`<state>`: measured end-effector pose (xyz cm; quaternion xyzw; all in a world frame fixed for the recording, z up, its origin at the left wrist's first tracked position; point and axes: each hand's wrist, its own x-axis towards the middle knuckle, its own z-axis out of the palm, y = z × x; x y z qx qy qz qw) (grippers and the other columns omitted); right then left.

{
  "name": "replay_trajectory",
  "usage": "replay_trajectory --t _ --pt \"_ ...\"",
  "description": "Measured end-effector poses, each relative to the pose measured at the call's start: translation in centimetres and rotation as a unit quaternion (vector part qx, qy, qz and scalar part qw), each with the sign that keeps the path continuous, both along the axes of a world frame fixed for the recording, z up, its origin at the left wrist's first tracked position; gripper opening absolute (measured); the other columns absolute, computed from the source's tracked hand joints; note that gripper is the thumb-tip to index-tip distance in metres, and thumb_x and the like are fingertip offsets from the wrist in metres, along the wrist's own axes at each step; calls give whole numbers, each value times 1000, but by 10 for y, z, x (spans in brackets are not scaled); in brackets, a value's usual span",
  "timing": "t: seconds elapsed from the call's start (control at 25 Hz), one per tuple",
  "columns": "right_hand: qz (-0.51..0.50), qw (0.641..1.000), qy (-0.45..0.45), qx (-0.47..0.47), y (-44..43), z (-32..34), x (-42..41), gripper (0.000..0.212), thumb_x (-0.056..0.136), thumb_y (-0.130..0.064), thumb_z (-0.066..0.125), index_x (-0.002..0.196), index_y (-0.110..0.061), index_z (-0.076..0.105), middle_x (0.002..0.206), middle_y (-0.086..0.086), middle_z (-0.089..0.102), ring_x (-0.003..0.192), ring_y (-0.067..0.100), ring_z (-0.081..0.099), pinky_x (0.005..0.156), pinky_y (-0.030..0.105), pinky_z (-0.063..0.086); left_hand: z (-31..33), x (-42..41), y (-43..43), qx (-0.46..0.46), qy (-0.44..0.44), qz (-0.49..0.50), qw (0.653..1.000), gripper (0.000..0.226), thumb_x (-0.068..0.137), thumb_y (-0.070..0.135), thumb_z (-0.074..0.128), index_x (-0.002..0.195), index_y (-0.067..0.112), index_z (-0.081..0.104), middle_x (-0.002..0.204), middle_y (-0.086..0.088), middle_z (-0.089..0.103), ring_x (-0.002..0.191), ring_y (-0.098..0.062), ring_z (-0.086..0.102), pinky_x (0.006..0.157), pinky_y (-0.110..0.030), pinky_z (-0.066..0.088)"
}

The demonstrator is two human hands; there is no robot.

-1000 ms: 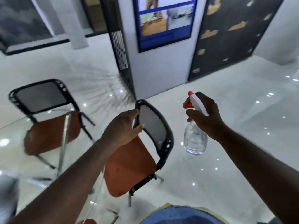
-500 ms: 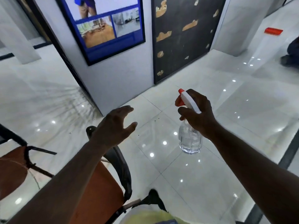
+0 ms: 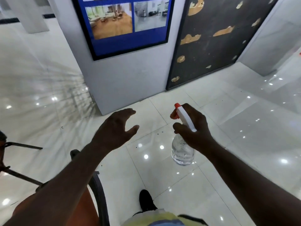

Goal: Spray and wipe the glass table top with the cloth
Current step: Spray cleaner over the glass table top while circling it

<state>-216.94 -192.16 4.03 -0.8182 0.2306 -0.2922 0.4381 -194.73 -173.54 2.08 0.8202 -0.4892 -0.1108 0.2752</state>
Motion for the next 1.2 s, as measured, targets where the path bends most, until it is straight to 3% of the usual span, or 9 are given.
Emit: replay_trajectory --t 0.12,0.32,0.56,0.72,0.8,0.88,0.96,1.12,1.2 --pt "35 999 -5 28 -42 0 45 27 77 -14 71 103 -18 68 99 -2 72 89 27 73 74 60 62 1 34 -24 -8 6 37 999 60 92 46 72 146 25 55 149 8 57 134 -11 56 113 -34 45" --pt "138 989 18 50 -95 -16 154 26 72 -18 68 98 -18 69 96 0 73 81 34 69 71 62 59 -12 91 -40 9 5 135 991 59 92 45 73 145 24 57 149 7 57 134 -12 55 113 -29 42" --pt "334 939 8 84 -121 -25 316 27 71 -9 68 97 -15 70 94 -2 73 83 34 68 72 59 57 2 158 -31 33 -2 308 951 57 93 45 73 145 26 58 149 9 57 132 -11 57 113 -33 45" --pt "463 881 20 91 -112 -24 411 25 73 -8 69 98 -14 70 93 -3 72 81 28 69 72 52 60 11 174 -10 30 0 443 896 56 92 41 75 143 23 60 148 6 59 134 -12 56 114 -30 42" --pt "526 847 25 74 -90 -27 454 27 72 -8 69 98 -14 71 92 -4 72 83 24 70 75 47 60 9 172 11 13 23 510 860 58 92 47 72 144 26 59 149 9 57 134 -12 55 113 -37 46" --pt "581 811 35 66 -59 -33 496 33 73 -6 68 106 -13 72 94 -5 73 88 24 71 74 50 61 1 173 35 8 25 571 821 58 91 48 71 144 28 58 148 10 58 134 -12 56 113 -40 47" --pt "623 777 50 75 -21 -37 533 40 76 -4 67 115 -12 72 97 -4 74 91 23 72 76 49 62 -4 179 61 5 36 625 780 55 92 41 74 143 28 59 147 10 59 131 -12 57 111 -34 45" --pt "674 736 60 23 59 -31 597 33 74 -8 67 106 -12 71 98 -7 75 89 13 72 79 31 55 -9 208 119 2 48 690 722 55 90 39 77 141 28 61 144 8 62 114 -20 67 106 -33 48" --pt "698 713 70 19 92 -25 622 31 74 -6 68 104 -14 71 98 -7 75 85 14 72 76 39 60 -4 223 145 -4 36 708 706 54 89 38 78 140 26 62 142 6 64 116 -22 68 106 -32 47"
